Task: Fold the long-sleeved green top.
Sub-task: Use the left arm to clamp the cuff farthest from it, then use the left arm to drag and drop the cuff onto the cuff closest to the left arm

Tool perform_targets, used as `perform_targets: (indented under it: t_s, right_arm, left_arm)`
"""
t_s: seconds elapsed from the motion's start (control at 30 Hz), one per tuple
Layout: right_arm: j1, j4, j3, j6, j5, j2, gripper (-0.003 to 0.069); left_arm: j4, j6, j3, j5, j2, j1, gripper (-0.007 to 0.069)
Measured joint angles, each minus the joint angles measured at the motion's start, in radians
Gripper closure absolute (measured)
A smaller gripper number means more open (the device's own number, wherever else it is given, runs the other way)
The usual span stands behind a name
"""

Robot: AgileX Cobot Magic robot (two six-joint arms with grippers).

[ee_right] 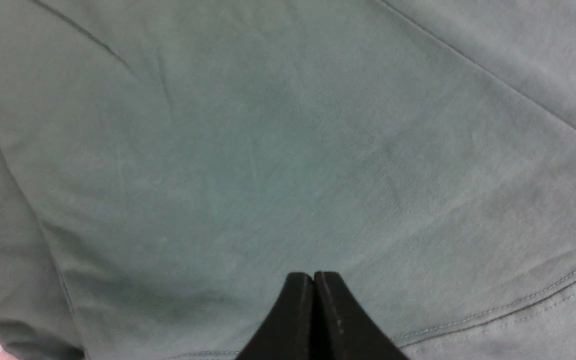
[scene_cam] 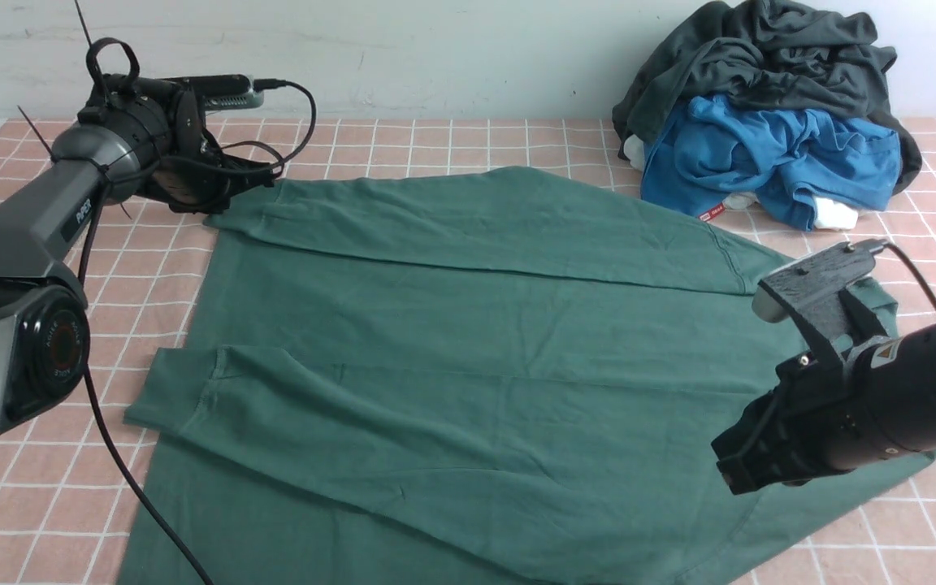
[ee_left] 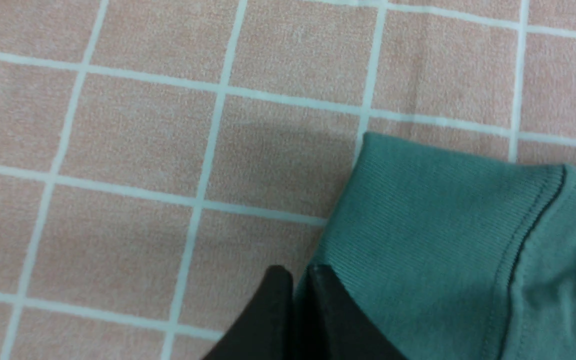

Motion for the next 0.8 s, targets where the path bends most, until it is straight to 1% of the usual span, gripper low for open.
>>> perform_targets:
  t_s: [0.03, 0.13, 0.17, 0.27, 0.33, 0.37, 0.4, 0.5, 0.57, 0.63, 0.67, 0.7, 0.73, 0.8]
  right_arm:
    - [0.000, 0.000, 0.000, 0.000, 0.000, 0.000, 0.0669]
    - [0.000, 0.000, 0.000, -0.001, 0.009, 0.000, 0.0669]
    - [0.000, 0.000, 0.000, -0.001, 0.021, 0.000, 0.0669]
    - [0.000, 0.000, 0.000, -0.002, 0.042, 0.000, 0.0669]
    - [0.000, 0.000, 0.000, -0.003, 0.052, -0.004, 0.0669]
    - [0.000, -0.004, 0.000, -0.003, 0.059, -0.009, 0.0669]
    - [0.000, -0.004, 0.000, -0.003, 0.061, -0.010, 0.0669]
    - [0.000, -0.020, 0.000, -0.003, 0.077, -0.056, 0.0669]
    - [0.000, -0.027, 0.000, -0.003, 0.084, -0.095, 0.0669]
    - [0.000, -0.027, 0.000, -0.003, 0.085, -0.112, 0.0669]
    - [0.000, -0.026, 0.000, -0.003, 0.083, -0.140, 0.0669]
    - [0.000, -0.023, 0.000, -0.003, 0.079, -0.157, 0.0669]
    - [0.000, -0.022, 0.000, -0.003, 0.075, -0.166, 0.0669]
    - [0.000, -0.011, 0.000, -0.003, 0.064, -0.182, 0.0669]
  left_arm:
    - [0.000, 0.003, 0.000, 0.006, 0.000, 0.000, 0.0613]
    - [-0.002, 0.067, -0.001, 0.106, -0.059, -0.004, 0.0626]
    - [-0.003, 0.124, -0.002, 0.192, -0.107, -0.009, 0.0626]
    - [-0.011, 0.221, -0.008, 0.368, -0.207, -0.024, 0.0627]
    - [-0.029, 0.273, 0.025, 0.411, -0.273, -0.033, 0.0627]
    - [-0.041, 0.288, 0.067, 0.416, -0.317, -0.036, 0.0627]
    - [-0.042, 0.290, 0.067, 0.417, -0.326, -0.036, 0.0627]
    - [-0.057, 0.299, 0.306, 0.423, -0.480, -0.038, 0.0627]
    - [-0.057, 0.299, 0.508, 0.426, -0.584, -0.038, 0.0627]
    - [-0.057, 0.298, 0.624, 0.426, -0.634, -0.038, 0.0627]
    - [-0.057, 0.298, 0.755, 0.411, -0.685, -0.038, 0.0627]
    - [-0.057, 0.298, 0.854, 0.376, -0.723, -0.038, 0.0627]
    - [-0.057, 0.298, 0.911, 0.341, -0.736, -0.038, 0.0624]
    - [-0.054, 0.298, 1.024, 0.224, -0.763, -0.038, 0.0617]
